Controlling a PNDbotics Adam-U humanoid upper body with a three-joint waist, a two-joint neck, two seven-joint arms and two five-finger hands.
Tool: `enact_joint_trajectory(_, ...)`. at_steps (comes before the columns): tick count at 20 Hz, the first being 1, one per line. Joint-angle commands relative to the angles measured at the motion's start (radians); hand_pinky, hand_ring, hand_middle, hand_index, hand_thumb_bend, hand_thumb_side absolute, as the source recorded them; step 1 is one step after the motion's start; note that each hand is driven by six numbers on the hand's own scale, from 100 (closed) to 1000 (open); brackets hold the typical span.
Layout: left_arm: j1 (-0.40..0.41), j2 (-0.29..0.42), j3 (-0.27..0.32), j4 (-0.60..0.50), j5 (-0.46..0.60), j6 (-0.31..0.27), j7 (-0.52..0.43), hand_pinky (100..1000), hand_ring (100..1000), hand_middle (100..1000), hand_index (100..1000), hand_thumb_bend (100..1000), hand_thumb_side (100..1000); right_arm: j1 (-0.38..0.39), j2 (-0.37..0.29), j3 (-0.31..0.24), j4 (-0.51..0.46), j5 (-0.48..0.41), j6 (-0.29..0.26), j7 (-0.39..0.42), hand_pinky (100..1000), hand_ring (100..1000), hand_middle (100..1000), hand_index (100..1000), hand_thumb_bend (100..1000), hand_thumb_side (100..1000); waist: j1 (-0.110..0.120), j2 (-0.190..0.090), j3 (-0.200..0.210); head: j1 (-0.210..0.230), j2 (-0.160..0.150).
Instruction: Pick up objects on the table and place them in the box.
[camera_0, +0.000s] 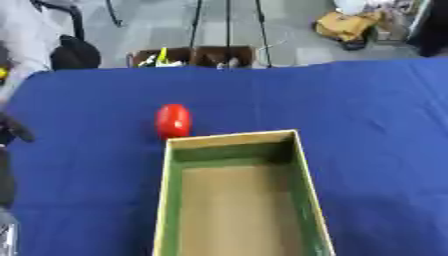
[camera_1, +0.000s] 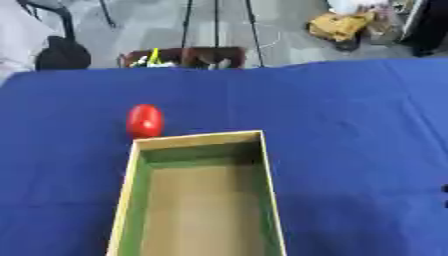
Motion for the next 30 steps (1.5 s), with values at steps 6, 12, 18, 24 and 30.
enact_joint_trajectory(6, -0.006, 0.017, 0.006, -0.021, -0.018, -0.009, -0.004, 309, 402, 414, 624, 100, 964, -0.011, -0.010, -0.003, -0.021, 0.011, -0.003, 0.007, 290, 422, 386, 606, 221, 771, -0.003, -0.010, 0.003, -0.010, -0.003)
enact_joint_trajectory(12, -0.001, 0.081, 0.018, -0.021, -0.093, -0.047, -0.008, 292, 379, 458, 676, 100, 936, -0.009, -0.015, -0.007, -0.021, 0.002, 0.002, 0.005, 291, 421, 387, 606, 215, 767, -0.002, -0.021, 0.003, -0.007, -0.006)
enact_joint_trajectory(18, 0.000, 0.186, 0.016, -0.021, -0.229, -0.116, -0.006, 287, 382, 508, 729, 100, 965, -0.008, -0.021, -0.006, -0.021, -0.009, 0.003, 0.009, 292, 419, 387, 605, 212, 767, 0.001, -0.029, 0.004, 0.003, 0.002)
enact_joint_trajectory(24, -0.026, 0.303, 0.001, -0.021, -0.332, -0.154, 0.043, 298, 396, 522, 741, 100, 961, -0.002, -0.026, -0.003, -0.021, -0.014, -0.002, 0.014, 292, 418, 387, 605, 214, 774, 0.003, -0.035, 0.001, 0.019, 0.048)
enact_joint_trajectory(30, -0.066, 0.440, -0.021, 0.047, -0.399, -0.181, 0.075, 304, 412, 538, 735, 100, 884, 0.013, -0.035, 0.005, -0.021, -0.013, -0.031, 0.014, 290, 417, 386, 605, 220, 784, 0.004, -0.035, -0.001, 0.024, 0.068)
